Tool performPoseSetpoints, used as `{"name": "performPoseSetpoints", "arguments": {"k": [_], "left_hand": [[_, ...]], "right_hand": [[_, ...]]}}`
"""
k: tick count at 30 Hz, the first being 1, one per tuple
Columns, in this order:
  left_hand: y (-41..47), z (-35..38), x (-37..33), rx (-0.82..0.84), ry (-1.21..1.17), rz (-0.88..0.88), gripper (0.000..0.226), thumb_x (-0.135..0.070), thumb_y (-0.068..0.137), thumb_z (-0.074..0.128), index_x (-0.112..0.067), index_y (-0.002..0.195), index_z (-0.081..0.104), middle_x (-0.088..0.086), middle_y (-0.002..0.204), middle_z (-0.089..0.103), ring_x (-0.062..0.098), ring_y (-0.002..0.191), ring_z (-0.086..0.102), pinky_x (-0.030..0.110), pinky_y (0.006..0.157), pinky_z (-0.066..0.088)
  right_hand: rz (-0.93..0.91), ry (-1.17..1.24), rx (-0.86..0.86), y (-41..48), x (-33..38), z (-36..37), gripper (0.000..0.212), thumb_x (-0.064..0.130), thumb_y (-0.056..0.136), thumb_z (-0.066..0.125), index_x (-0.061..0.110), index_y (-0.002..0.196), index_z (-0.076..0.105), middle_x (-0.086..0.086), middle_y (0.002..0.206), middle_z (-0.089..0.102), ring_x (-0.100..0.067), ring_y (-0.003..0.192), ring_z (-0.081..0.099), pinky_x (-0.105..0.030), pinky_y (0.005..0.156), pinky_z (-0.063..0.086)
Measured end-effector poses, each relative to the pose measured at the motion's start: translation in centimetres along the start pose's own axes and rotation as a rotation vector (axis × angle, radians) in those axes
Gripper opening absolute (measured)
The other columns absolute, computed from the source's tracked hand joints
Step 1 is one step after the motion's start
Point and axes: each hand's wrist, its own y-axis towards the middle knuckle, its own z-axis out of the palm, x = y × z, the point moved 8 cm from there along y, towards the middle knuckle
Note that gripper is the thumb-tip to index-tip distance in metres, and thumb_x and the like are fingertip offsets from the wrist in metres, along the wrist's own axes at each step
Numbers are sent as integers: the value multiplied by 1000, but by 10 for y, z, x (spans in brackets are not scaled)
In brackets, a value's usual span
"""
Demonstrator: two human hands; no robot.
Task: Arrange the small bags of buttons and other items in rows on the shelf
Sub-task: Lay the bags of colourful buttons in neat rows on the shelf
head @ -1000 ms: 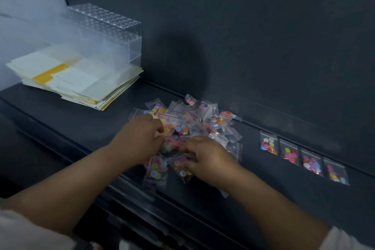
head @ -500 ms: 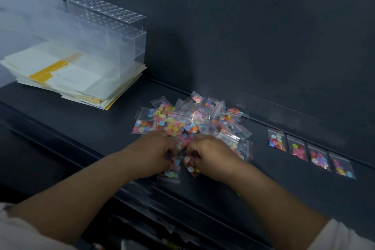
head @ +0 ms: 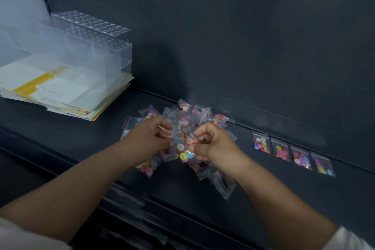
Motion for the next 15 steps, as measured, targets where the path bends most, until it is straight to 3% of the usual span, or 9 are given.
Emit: {"name": "performPoseSetpoints", "arguments": {"k": [3, 7, 11, 15], "left_hand": [[3, 17, -13, 36, -130, -58, 24, -4, 78, 72, -15, 99, 63, 3, 81, 67, 11, 69, 62, 22, 62, 47], [8, 56, -31, 102, -305, -139, 7, 2, 83, 63, -3, 89, 64, 10, 76, 70, 17, 64, 64, 24, 56, 51], [13, 102, -51, 187, -419, -207, 8, -3, 85, 64, -10, 88, 62, 5, 71, 66, 13, 57, 60, 24, 54, 49], [17, 157, -70, 263, -452, -253, 12, -13, 87, 64, -10, 98, 62, 7, 82, 71, 13, 61, 61, 24, 56, 49]], "right_hand": [[75, 102, 3, -9, -4, -20, 20, 3, 79, 70, 16, 88, 58, -1, 85, 64, -8, 73, 60, -21, 63, 49], [152, 254, -45, -25, -12, -60, 19, 0, 80, 68, 16, 75, 59, 2, 72, 67, -7, 63, 63, -21, 58, 51], [192, 292, -107, -46, -23, -106, 17, 3, 81, 67, 17, 78, 58, 3, 71, 68, -7, 60, 62, -22, 58, 50], [210, 298, -167, -69, -38, -152, 15, 5, 81, 67, 18, 84, 59, 1, 76, 68, -8, 61, 59, -21, 59, 47]]}}
